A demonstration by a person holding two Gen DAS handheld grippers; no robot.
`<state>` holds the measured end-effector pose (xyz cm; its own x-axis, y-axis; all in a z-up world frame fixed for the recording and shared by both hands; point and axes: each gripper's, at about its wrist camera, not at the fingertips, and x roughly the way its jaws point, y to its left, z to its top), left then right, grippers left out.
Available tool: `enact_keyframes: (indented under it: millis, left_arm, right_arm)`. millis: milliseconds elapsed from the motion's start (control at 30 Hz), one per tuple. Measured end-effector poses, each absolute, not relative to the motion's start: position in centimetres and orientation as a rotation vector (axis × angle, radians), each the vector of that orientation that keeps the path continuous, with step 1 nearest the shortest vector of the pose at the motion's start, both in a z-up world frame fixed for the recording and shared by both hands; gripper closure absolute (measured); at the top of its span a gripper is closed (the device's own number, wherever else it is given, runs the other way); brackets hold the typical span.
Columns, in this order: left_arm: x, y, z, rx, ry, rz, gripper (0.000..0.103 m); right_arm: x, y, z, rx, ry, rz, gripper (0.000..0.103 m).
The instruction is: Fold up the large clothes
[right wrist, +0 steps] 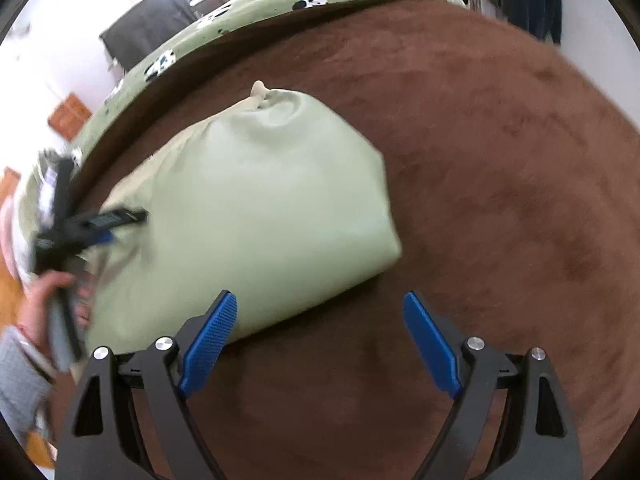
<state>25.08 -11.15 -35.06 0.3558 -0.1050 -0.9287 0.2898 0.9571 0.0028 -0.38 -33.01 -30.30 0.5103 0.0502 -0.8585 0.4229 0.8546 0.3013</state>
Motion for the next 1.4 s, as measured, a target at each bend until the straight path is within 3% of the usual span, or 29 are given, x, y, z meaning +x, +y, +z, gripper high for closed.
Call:
enact_keyframes:
  millis: [267, 567, 867, 933, 1067, 1200, 1400]
  left_arm:
    - [24.4, -11.0, -36.2, 0.168, 1.162, -0.249, 0.005]
    - [24.7, -11.0, -36.2, 0.165, 1.164, -0.251, 0.005]
    - [24.3, -10.6, -36.2, 0.167, 1.143, -0.248, 0.005]
    - [24.3, -10.5, -36.2, 0.167, 1.143, -0.248, 0.005]
    - [24.2, -10.5, -36.0, 0.175, 1.149, -0.24, 0.005]
    - [24.3, -10.5, -35.5, 0.174, 1.178, -0.215, 0.005]
    - [23.1, -8.8, -34.5, 0.138, 1.261, -0.153, 0.006]
  right_arm:
    - [-0.2, -33.7, -33.1, 0.765, 0.94, -0.226, 0.018]
    - [-0.7, -38.6, -37.5, 1.329, 0.614, -0.282, 0.017]
    - [1.4, -39.1, -36.9, 1.327, 0.654, -0.327, 0.016]
    - [1.7, -39.2, -37.1, 1.305, 0.687, -0.347, 0.026]
    - [0.9, -39.3, -38.2, 1.338, 0.676, -0.333, 0.073]
    - [1.1, -38.9, -37.4, 1.314, 0.651, -0.281, 0.083]
    - [1.8, -38.7, -34.8, 1.231, 0.67, -0.242, 0.084]
